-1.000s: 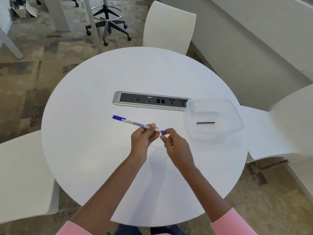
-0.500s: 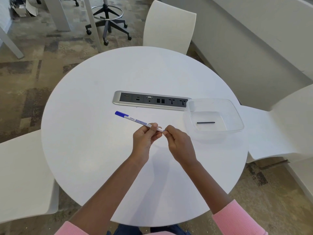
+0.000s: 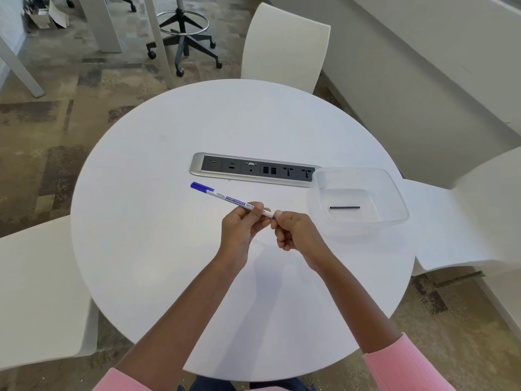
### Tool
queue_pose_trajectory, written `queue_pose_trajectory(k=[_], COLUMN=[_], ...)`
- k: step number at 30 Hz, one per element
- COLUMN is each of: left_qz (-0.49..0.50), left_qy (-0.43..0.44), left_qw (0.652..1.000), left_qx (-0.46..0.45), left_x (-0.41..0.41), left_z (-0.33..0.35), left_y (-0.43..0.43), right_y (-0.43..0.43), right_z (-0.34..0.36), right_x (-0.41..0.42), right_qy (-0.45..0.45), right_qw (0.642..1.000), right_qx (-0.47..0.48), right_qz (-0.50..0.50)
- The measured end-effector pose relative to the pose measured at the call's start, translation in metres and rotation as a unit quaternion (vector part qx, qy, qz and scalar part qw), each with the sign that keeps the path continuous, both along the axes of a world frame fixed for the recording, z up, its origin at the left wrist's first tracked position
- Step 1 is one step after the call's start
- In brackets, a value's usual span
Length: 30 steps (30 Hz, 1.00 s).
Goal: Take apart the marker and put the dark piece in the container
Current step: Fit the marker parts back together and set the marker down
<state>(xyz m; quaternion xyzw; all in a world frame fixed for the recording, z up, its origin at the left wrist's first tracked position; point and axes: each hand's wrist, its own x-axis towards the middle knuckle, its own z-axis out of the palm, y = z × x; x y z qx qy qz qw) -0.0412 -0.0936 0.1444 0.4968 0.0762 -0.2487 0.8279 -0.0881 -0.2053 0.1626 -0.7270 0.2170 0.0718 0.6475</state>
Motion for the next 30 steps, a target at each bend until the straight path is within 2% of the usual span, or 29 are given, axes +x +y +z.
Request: queue_pose_trajectory(k=[2,5,15,19,25,30], left_qz=[0.020,0.042,0.048,0.042,0.027,0.014], left_qy=[0.024,0.055,0.066,0.056,0.019,-0.012], left_qw=[1.000,0.998,0.996,0.997,0.999,1.000], left_qx=[-0.001,-0.001,-0.019,-0.019,-0.024,-0.019], left_x=[0.001,0.002,-0.001,-0.003,-0.004,-0.005], left_z=[0.000,0.000,0.000,0.000,0.003,0.007], left_y=[-0.002,-0.002,-0.001,0.000,0.000,0.002], right_y=[0.003,0.004,0.008,0.007,0.006,-0.001], right_z=[-0.003,-0.008,-0.014,-0.010,0.010,0.021], right_x=[-0.003,-0.008,-0.008,-0.007,-0.005,-0.001], right_qy=[-0.026,-0.065,-0.152,-0.169,-0.119,-0.061], right_qw=[0.994,0.966,0.878,0.874,0.937,0.969], right_qx=[-0.103,-0.251,-0.451,-0.453,-0.327,-0.236], right_qz=[-0.015,-0.005,0.053,0.048,0.030,0.049])
